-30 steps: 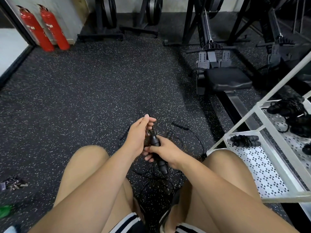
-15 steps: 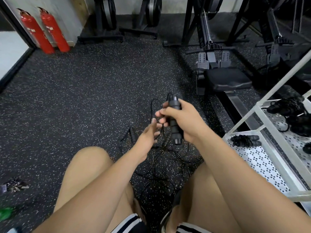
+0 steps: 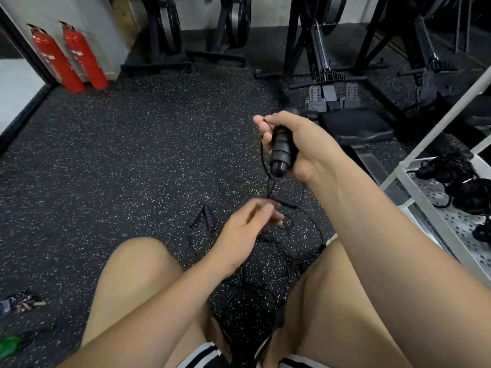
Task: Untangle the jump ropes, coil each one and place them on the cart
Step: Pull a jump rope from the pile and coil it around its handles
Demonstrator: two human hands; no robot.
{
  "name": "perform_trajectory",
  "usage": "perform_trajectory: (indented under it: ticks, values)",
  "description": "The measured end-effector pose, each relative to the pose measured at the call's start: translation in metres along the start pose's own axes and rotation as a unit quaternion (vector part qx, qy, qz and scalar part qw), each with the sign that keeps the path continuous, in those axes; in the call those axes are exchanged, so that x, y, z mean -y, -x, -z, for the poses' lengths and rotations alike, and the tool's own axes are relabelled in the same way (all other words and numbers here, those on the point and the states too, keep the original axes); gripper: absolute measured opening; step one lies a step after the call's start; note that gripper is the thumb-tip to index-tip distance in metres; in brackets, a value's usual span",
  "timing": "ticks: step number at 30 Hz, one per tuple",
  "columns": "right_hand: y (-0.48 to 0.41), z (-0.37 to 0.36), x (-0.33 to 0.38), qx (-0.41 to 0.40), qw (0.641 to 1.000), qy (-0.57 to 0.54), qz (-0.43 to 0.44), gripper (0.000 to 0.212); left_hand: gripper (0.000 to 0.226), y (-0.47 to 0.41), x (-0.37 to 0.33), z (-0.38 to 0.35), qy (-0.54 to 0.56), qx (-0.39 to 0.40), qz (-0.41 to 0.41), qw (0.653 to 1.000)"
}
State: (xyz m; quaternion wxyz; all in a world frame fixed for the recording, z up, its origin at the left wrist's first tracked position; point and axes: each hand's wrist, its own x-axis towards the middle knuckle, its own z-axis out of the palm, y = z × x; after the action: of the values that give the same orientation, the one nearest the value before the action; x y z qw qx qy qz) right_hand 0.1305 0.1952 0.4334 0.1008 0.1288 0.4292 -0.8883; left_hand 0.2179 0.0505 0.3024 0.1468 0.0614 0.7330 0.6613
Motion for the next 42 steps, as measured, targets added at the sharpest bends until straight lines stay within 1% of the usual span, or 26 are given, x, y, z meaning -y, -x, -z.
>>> perform_trajectory:
  ticks: [1, 2, 4, 5, 6, 7, 9, 10, 11, 13, 16, 17, 18, 21, 22, 24, 25, 27, 29, 33, 35, 37, 40, 42]
  values:
    - [0.000, 0.000, -0.001, -0.005, 1.000, -0.006, -0.007, 0.012, 0.014, -0.001, -0.001, 0.000, -0.013, -0.022, -0.017, 1.000]
    - [-0.001, 0.001, -0.003, -0.009, 1.000, -0.001, -0.013, 0.012, 0.018, -0.003, -0.002, 0.002, -0.033, -0.066, -0.035, 0.997]
    - [0.001, 0.005, -0.009, -0.014, 0.999, 0.045, -0.015, 0.012, 0.034, -0.010, -0.010, 0.010, -0.065, -0.171, -0.080, 0.980]
    - [0.002, 0.007, -0.014, -0.014, 0.997, 0.081, -0.012, 0.011, 0.039, -0.013, -0.017, 0.014, -0.077, -0.203, -0.102, 0.971]
    - [0.002, 0.010, -0.019, -0.015, 0.993, 0.116, -0.007, 0.009, 0.042, -0.017, -0.023, 0.018, -0.087, -0.210, -0.114, 0.967]
    - [0.003, 0.013, -0.024, -0.016, 0.990, 0.142, -0.005, 0.007, 0.039, -0.020, -0.028, 0.020, -0.086, -0.199, -0.115, 0.969]
    - [0.002, 0.016, -0.032, -0.019, 0.986, 0.163, -0.009, 0.019, 0.025, -0.027, -0.033, 0.020, -0.054, -0.151, -0.093, 0.983]
    - [0.002, 0.016, -0.035, -0.020, 0.986, 0.165, -0.012, 0.020, 0.021, -0.029, -0.033, 0.018, -0.040, -0.131, -0.081, 0.987]
    - [0.003, 0.016, -0.036, -0.019, 0.986, 0.166, -0.013, 0.015, 0.020, -0.029, -0.034, 0.016, -0.032, -0.121, -0.073, 0.989]
    - [0.004, 0.016, -0.038, -0.018, 0.985, 0.173, -0.012, 0.011, 0.021, -0.028, -0.034, 0.014, -0.020, -0.134, -0.080, 0.988]
    - [0.007, 0.019, -0.039, -0.013, 0.978, 0.207, 0.001, 0.024, 0.031, -0.029, -0.036, 0.017, -0.026, -0.201, -0.114, 0.973]
    - [0.007, 0.021, -0.039, -0.012, 0.976, 0.217, 0.003, 0.029, 0.032, -0.030, -0.037, 0.018, -0.029, -0.207, -0.115, 0.971]
    - [0.007, 0.022, -0.039, -0.014, 0.975, 0.223, 0.004, 0.031, 0.030, -0.031, -0.038, 0.018, -0.024, -0.194, -0.109, 0.975]
    - [0.007, 0.024, -0.034, -0.021, 0.976, 0.216, 0.006, 0.032, 0.009, -0.032, -0.038, 0.014, 0.005, -0.138, -0.063, 0.988]
    - [0.007, 0.024, -0.032, -0.022, 0.976, 0.216, 0.012, 0.037, 0.008, -0.031, -0.037, 0.014, -0.005, -0.132, -0.054, 0.990]
    - [0.005, 0.024, -0.026, -0.027, 0.974, 0.222, 0.029, 0.048, 0.019, -0.029, -0.032, 0.017, -0.033, -0.107, -0.034, 0.993]
    - [0.003, 0.025, -0.021, -0.029, 0.974, 0.220, 0.037, 0.049, 0.023, -0.027, -0.029, 0.019, -0.037, -0.086, -0.020, 0.995]
    - [0.000, 0.026, -0.009, -0.035, 0.979, 0.198, 0.043, 0.044, 0.029, -0.024, -0.027, 0.023, -0.047, -0.045, 0.007, 0.998]
    - [-0.004, 0.027, 0.007, -0.042, 0.984, 0.163, 0.048, 0.036, 0.030, -0.020, -0.024, 0.027, -0.082, -0.016, 0.026, 0.996]
    - [-0.013, 0.028, 0.033, -0.044, 0.990, 0.113, 0.065, 0.010, 0.028, -0.016, -0.018, 0.033, -0.149, 0.033, 0.054, 0.987]
    - [-0.017, 0.031, 0.038, -0.038, 0.992, 0.104, 0.067, 0.008, 0.029, -0.014, -0.018, 0.034, -0.161, 0.034, 0.047, 0.985]
    - [-0.016, 0.036, 0.035, -0.035, 0.992, 0.106, 0.058, 0.011, 0.031, -0.014, -0.023, 0.035, -0.152, 0.028, 0.027, 0.988]
    - [-0.010, 0.046, 0.011, -0.040, 0.990, 0.132, 0.029, 0.029, 0.033, -0.016, -0.041, 0.035, -0.129, 0.006, -0.016, 0.992]
    - [-0.005, 0.056, -0.012, -0.035, 0.985, 0.168, 0.011, 0.035, 0.032, -0.019, -0.056, 0.035, -0.108, -0.014, -0.042, 0.993]
